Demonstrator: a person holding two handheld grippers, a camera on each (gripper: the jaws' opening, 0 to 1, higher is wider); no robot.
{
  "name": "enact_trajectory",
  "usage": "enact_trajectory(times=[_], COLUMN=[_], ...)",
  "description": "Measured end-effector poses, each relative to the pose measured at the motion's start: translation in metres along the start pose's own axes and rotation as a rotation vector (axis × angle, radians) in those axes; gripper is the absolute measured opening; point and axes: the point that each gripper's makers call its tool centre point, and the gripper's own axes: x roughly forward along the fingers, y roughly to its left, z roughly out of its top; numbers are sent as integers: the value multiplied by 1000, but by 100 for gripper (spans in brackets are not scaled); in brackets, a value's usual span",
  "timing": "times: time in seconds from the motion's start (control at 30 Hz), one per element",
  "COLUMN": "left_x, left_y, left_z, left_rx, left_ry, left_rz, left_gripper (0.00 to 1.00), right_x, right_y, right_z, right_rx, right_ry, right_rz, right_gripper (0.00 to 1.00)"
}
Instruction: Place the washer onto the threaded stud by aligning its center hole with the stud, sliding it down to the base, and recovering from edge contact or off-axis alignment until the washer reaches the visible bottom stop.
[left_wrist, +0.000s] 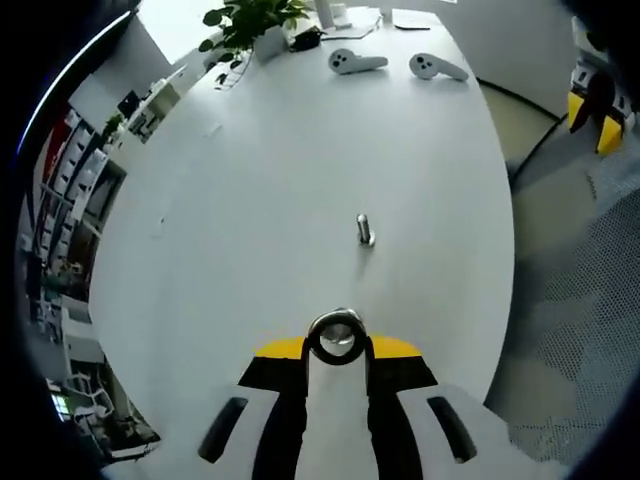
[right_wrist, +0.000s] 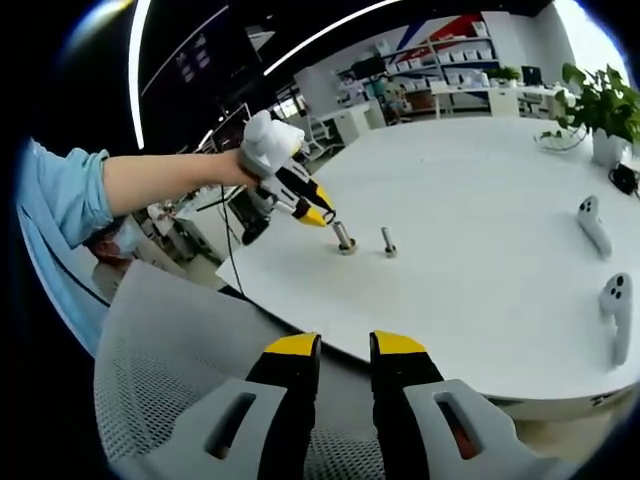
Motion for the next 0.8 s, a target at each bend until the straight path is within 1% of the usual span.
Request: enact_trajectory(times=[0.23, 0.3, 0.33, 0.43, 0.57, 0.7, 0.8], left_x=[12, 15, 16, 19, 27, 39, 48], left_y=[1, 0, 3, 3, 1, -2, -4], left_z=[-3, -4, -5, -5, -7, -10, -15], left_rx=[2, 11, 20, 11, 14, 22, 17], left_ry=[29, 36, 38, 38, 54, 65, 89], left_rz=[-21, -26, -20, -33, -44, -57, -65], left_gripper=[19, 19, 19, 19, 19, 19, 19], right_x=[0, 0, 0, 0, 0, 1, 1], right_y=[-1, -2, -2, -2, -3, -3, -3], right_z=[0, 1, 1, 1, 1, 1, 0], right_rx=[7, 8, 9, 12, 11, 10, 10], right_ry=[-4, -4, -4, -6, -5, -1, 5], right_rz=[-5, -6, -8, -9, -10, -10, -13], right_gripper=[22, 22, 22, 22, 22, 22, 22])
